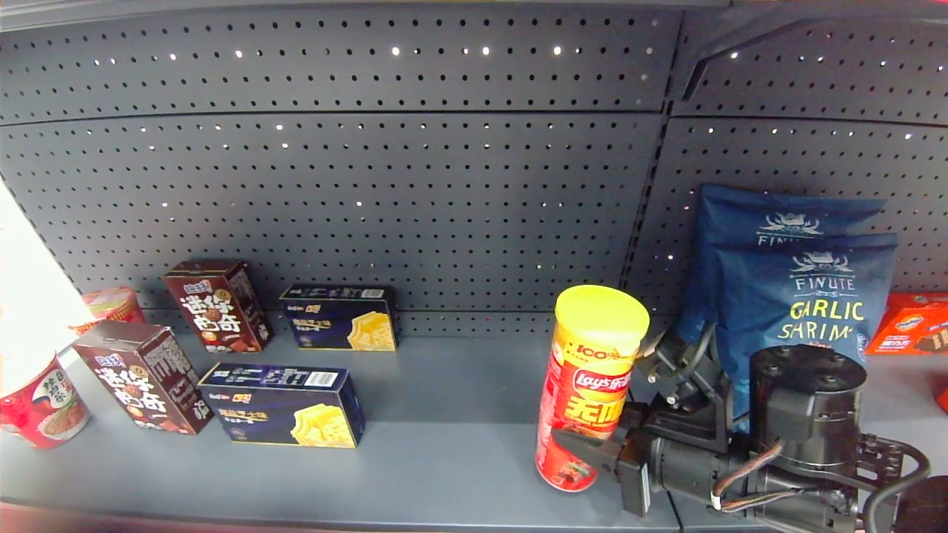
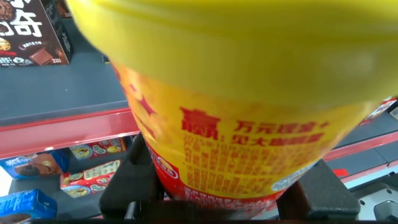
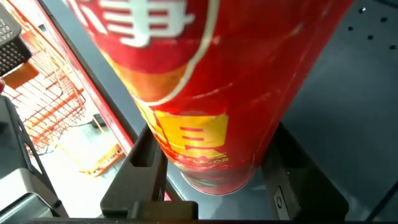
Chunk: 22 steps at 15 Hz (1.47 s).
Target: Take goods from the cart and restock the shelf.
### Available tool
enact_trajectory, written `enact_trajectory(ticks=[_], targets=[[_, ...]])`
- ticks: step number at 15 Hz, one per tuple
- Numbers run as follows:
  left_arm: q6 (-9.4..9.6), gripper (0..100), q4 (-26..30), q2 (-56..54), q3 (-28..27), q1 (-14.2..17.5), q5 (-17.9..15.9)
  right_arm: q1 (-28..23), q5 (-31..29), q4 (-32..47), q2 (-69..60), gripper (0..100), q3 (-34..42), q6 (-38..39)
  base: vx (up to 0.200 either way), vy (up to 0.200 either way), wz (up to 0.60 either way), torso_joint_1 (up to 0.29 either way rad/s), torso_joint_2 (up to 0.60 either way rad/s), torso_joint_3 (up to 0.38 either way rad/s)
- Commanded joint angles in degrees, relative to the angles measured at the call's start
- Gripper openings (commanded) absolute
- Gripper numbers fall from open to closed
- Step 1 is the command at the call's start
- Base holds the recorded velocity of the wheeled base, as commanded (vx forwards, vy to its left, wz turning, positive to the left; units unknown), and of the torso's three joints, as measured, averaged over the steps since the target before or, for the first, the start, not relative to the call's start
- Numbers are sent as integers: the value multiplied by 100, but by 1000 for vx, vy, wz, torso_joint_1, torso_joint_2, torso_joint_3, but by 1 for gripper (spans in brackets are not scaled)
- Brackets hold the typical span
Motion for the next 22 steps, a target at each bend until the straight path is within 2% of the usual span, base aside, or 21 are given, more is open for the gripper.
enact_trajectory(ticks=[1,14,15,19,22], targets=[[-2,0,6,-6,-1,3,5,-3,1,-97,279,0,31,2,0,0,0,0,0,0],[-37,0,6,3,-1,-6,-12,23,10,-554,1027,0,31,-16,0,0,0,0,0,0],[-37,0,6,3,-1,3,-12,41,10,-563,1035,100,49,-16,0,0,0,0,0,0],[-28,0,-3,3,-1,3,-21,50,-148,-563,824,100,233,-16,0,0,0,0,0,0],[33,0,-3,-6,17,3,-21,32,-227,-563,95,100,848,-7,0,0,0,0,0,0]])
